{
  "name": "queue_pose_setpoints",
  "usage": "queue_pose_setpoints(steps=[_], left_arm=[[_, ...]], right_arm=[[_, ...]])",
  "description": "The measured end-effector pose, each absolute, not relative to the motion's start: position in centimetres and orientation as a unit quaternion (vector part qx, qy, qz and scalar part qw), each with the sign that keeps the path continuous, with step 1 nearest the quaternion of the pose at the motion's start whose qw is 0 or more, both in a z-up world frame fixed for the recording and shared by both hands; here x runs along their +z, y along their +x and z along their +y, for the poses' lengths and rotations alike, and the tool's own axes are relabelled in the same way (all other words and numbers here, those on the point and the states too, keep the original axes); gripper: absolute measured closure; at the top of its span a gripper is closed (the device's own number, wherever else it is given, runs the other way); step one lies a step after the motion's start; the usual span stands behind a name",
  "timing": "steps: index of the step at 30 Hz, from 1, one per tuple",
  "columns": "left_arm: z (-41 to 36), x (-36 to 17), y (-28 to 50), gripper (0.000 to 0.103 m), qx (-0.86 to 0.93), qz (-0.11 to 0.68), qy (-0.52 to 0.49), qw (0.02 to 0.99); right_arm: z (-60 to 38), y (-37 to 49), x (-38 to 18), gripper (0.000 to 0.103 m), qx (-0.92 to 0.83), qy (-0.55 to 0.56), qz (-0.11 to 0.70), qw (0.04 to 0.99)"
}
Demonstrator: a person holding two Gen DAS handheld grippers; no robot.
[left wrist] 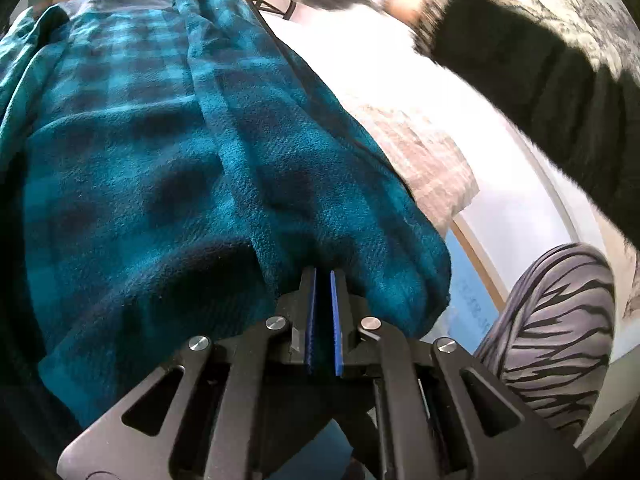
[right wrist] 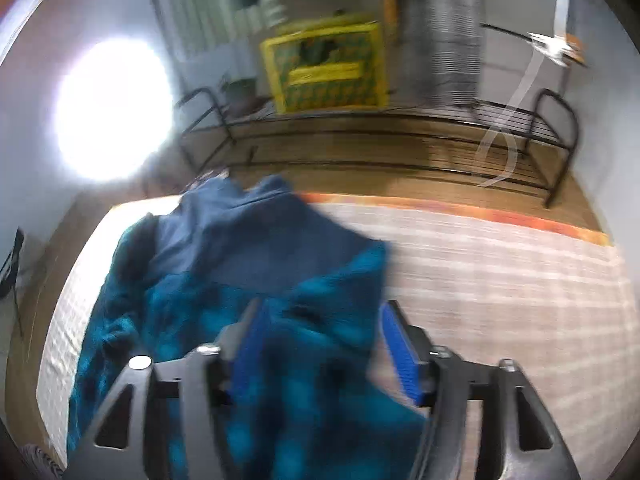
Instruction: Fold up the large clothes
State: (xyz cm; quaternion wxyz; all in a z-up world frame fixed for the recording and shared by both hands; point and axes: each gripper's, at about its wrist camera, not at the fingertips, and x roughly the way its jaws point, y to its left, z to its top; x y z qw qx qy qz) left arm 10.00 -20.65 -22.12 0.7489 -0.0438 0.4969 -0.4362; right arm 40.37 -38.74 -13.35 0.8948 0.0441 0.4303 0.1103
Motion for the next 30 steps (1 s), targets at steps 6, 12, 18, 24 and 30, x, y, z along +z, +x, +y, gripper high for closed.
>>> queue_pose_setpoints(steps=[6,12,18,24,30], left_arm=[[-18.3,-17.8,11.3,0.098,-0.429,0.487,-0.124,0.750],[-17.5,-13.0,16.1,0.098,-0.388,0.456,-0.160,0.785],[-22.2,-16.6,18.7,0.098,-0.373,0.478,-0.126,0.785],[-25.0,-22.2,16.6,0.098,-0.362,0.523,-0.058,0.769],[-24.9,-22.2,16.0,0.098,-0.362,0.510,-0.055,0.778]], right_arm=[[-48.7,38.2,-19.7,0.027,0.107,0.184,0.454,0.865],[-49.7,36.9,-24.2,0.018,0.181,0.281,0.432,0.838],[-47.7,37.0,-24.5,0.088,0.226,0.276,0.446,0.821],[-48.3,35.9,-20.1,0.103,0.100,0.117,0.445,0.882],[-49.6,35.8,-18.3,0.061,0.081,0.118,0.426,0.893]])
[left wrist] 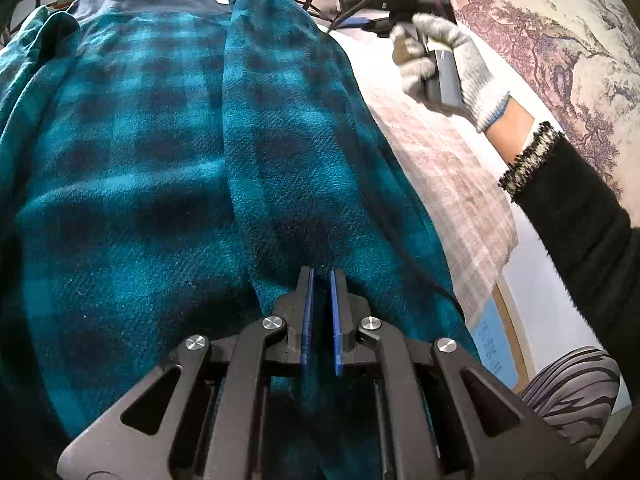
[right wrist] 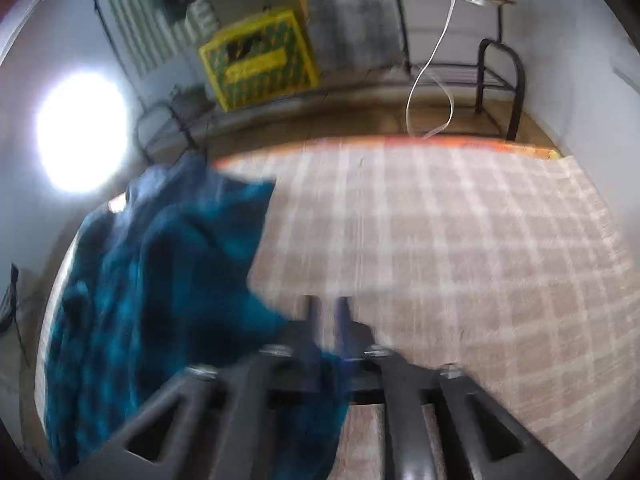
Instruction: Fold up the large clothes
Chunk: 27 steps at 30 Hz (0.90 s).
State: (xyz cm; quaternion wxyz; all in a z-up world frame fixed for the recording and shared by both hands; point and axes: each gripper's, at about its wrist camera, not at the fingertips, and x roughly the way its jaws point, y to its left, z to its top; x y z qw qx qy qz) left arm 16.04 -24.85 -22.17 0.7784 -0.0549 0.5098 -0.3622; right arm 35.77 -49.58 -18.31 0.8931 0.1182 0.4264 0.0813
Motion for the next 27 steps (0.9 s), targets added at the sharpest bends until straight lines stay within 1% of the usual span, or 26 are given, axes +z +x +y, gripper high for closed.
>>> queue_pose_setpoints(steps=[1,2,3,6,7,8,9,10,13,17,18,19,22,27], left_arm=[[-24.8,-22.3,15.7,0.098,-0.363,0.508,-0.054,0.779],[-24.8,-22.4,15.7,0.098,-0.363,0.507,-0.055,0.780],[-24.7,-22.4,15.7,0.098,-0.364,0.507,-0.057,0.780],[-24.5,-22.7,15.8,0.098,-0.365,0.506,-0.060,0.779],[-24.4,-22.6,15.9,0.098,-0.364,0.506,-0.061,0.780],[-24.3,-22.6,15.8,0.098,-0.365,0.504,-0.061,0.781],[-24.2,-22.6,15.7,0.098,-0.365,0.502,-0.060,0.782],[-24.2,-22.6,15.6,0.098,-0.365,0.500,-0.059,0.783],[-24.1,-22.6,15.4,0.098,-0.363,0.495,-0.059,0.787],[-24.1,-22.6,15.3,0.098,-0.363,0.494,-0.060,0.788],[-24.0,-22.5,15.3,0.098,-0.362,0.493,-0.061,0.789],[-24.0,-22.5,15.3,0.098,-0.363,0.493,-0.061,0.789],[-23.5,-21.8,14.9,0.098,-0.365,0.492,-0.065,0.787],[-20.5,-19.1,12.5,0.098,-0.365,0.464,-0.070,0.804]], right_arm=[[-50.0,35.9,-17.8,0.041,0.100,0.152,0.404,0.896],[-50.4,36.0,-17.3,0.034,0.133,0.188,0.382,0.895],[-50.2,36.6,-17.2,0.032,0.152,0.195,0.377,0.893],[-48.3,38.2,-18.2,0.033,0.181,0.181,0.395,0.882],[-47.3,38.7,-18.6,0.035,0.183,0.171,0.404,0.880],[-45.9,38.8,-18.9,0.038,0.182,0.148,0.410,0.881],[-44.9,38.5,-19.0,0.049,0.185,0.126,0.407,0.885],[-43.7,38.5,-19.2,0.057,0.183,0.099,0.406,0.890],[-40.6,39.8,-20.4,0.061,0.137,0.030,0.427,0.893],[-39.1,42.0,-22.5,0.060,0.098,0.013,0.452,0.887],[-38.7,42.4,-22.9,0.055,0.086,0.002,0.458,0.885],[-38.5,42.5,-22.6,0.054,0.078,-0.005,0.459,0.885],[-38.7,41.6,-20.6,0.057,0.072,-0.001,0.450,0.890],[-42.8,35.8,-14.7,0.055,0.090,0.078,0.391,0.913]])
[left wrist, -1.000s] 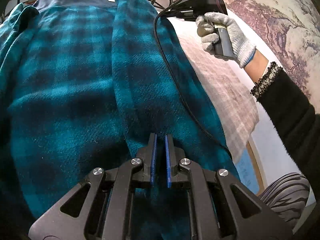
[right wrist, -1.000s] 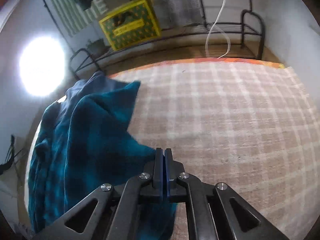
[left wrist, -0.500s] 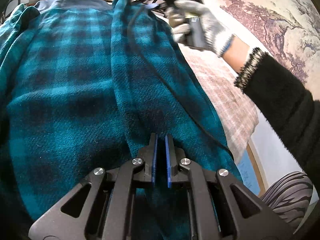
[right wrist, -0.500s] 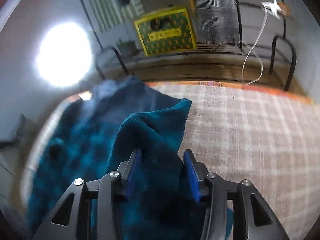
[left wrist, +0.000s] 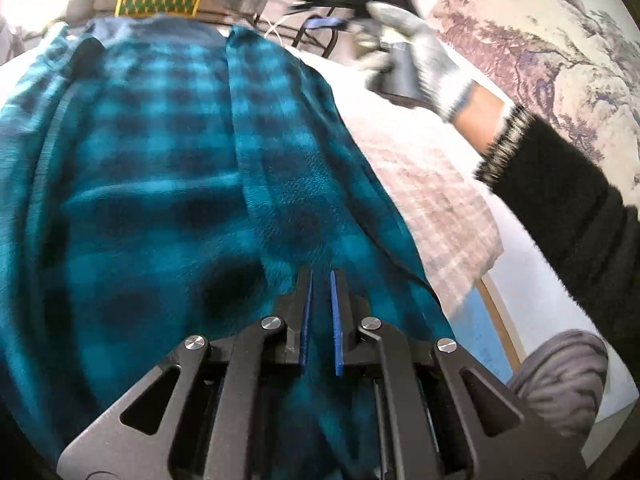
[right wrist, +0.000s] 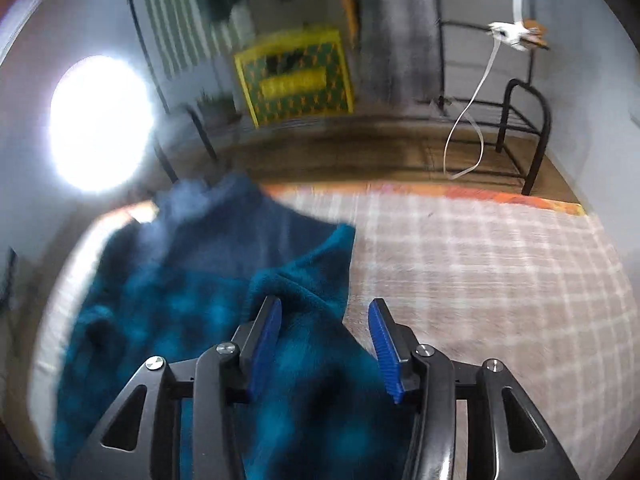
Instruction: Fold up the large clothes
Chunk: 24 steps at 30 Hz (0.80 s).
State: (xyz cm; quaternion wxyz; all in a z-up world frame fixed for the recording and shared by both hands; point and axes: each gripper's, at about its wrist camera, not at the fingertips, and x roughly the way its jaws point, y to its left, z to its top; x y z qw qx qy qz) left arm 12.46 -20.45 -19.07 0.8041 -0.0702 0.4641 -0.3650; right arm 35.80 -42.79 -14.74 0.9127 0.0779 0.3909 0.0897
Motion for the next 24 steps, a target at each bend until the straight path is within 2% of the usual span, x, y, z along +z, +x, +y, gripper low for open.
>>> queue_pose_setpoints(steps=[4,8,10,16,17,19,21,24], left_arm=[[-17.8,-17.9,9.4,0.098,-0.359,0.453,-0.068,0.813],[-17.3,-17.7,6.2,0.098,-0.369,0.451,-0.054,0.811],[-18.2,-17.4,4.6,0.098,-0.378,0.445,-0.039,0.811],[-24.4,-17.3,1.2,0.097,-0.416,0.424,0.027,0.804],[-25.7,-17.4,0.8,0.090,-0.418,0.420,0.046,0.804],[-28.4,-17.9,0.2,0.055,-0.417,0.412,0.078,0.806],[-31.0,-18.7,-0.3,0.047,-0.416,0.400,0.112,0.809],[-33.5,-20.5,-0.2,0.046,-0.396,0.398,0.163,0.811]], right_arm=[[-46.3,28.9,-10.2,0.048,0.112,0.136,0.342,0.923],[-48.4,21.0,-6.1,0.038,0.114,0.135,0.299,0.938],[-49.2,17.3,-4.4,0.034,0.109,0.133,0.280,0.944],[-51.9,7.0,-1.6,0.032,0.098,0.131,0.255,0.953],[-52.6,5.6,-1.4,0.032,0.094,0.135,0.253,0.953],[-53.9,3.6,-1.5,0.031,0.085,0.146,0.252,0.953],[-55.3,1.8,-1.7,0.031,0.078,0.154,0.254,0.952],[-57.2,0.0,-2.7,0.031,0.068,0.168,0.257,0.949]])
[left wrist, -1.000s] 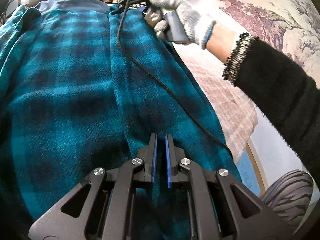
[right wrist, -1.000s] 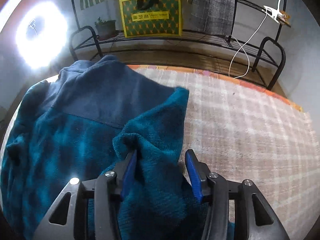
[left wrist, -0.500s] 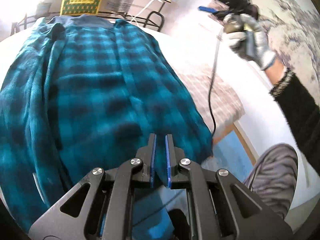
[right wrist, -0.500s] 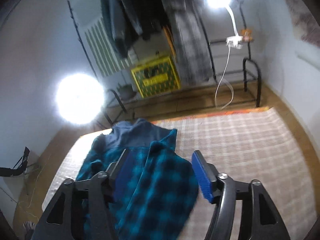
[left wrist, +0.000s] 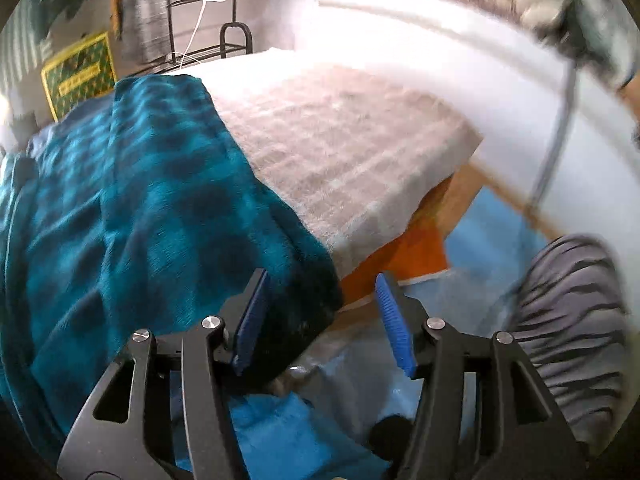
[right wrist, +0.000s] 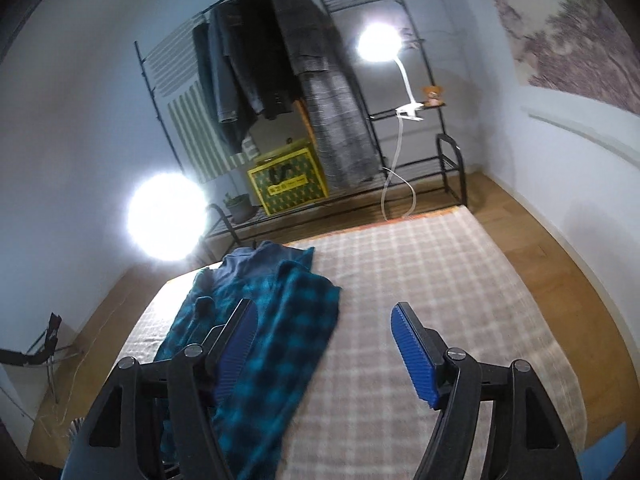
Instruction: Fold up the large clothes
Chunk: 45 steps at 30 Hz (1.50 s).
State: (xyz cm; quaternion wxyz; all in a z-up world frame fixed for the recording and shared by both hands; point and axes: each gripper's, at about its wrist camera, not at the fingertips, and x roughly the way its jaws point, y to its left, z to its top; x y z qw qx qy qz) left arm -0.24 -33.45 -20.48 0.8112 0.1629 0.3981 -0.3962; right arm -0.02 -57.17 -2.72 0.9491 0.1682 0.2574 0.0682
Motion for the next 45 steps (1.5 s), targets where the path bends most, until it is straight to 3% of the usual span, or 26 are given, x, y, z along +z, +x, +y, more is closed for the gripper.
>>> queue_pose_setpoints(steps=[7,10,12,13,20,28,32,34,35,37,45], left_arm=[[-35.8,-23.1,1.2,0.050,-0.342,0.384,0.220,0.829],[-35.0,-23.0,2.0,0.076,-0.340,0.386,0.191,0.836],[-33.7,-22.3,3.3,0.090,-0.354,0.411,0.137,0.829],[-33.1,-22.0,3.4,0.091,-0.358,0.419,0.120,0.826],[-27.9,-18.7,4.8,0.093,-0.377,0.440,-0.059,0.813],[-26.9,-17.4,4.5,0.095,-0.381,0.426,-0.084,0.816],[-26.6,-17.6,4.9,0.095,-0.387,0.428,-0.102,0.810],[-26.3,-17.8,4.8,0.096,-0.390,0.430,-0.109,0.807],[-26.2,-18.0,4.9,0.096,-0.393,0.432,-0.114,0.804],[-26.0,-18.1,4.9,0.097,-0.396,0.433,-0.120,0.801],[-22.5,-18.3,5.2,0.099,-0.398,0.429,-0.169,0.793]], right_arm=[[-60.6,-0.9,-5.6,0.030,0.076,0.244,0.251,0.934],[-60.7,0.5,-7.6,0.030,0.088,0.284,0.256,0.920],[-60.2,1.9,-8.9,0.030,0.096,0.298,0.263,0.913],[-59.8,2.8,-9.6,0.030,0.101,0.302,0.268,0.909],[-55.7,10.7,-15.7,0.029,0.137,0.338,0.330,0.871],[-51.7,18.8,-23.9,0.027,0.124,0.391,0.406,0.816],[-49.9,21.6,-25.2,0.046,0.128,0.390,0.430,0.804],[-49.4,22.5,-25.4,0.073,0.124,0.385,0.446,0.798],[-49.1,23.0,-25.6,0.075,0.122,0.386,0.455,0.793],[-48.5,23.5,-25.4,0.099,0.125,0.387,0.457,0.791],[-44.0,23.9,-18.3,0.101,0.094,0.283,0.439,0.847]])
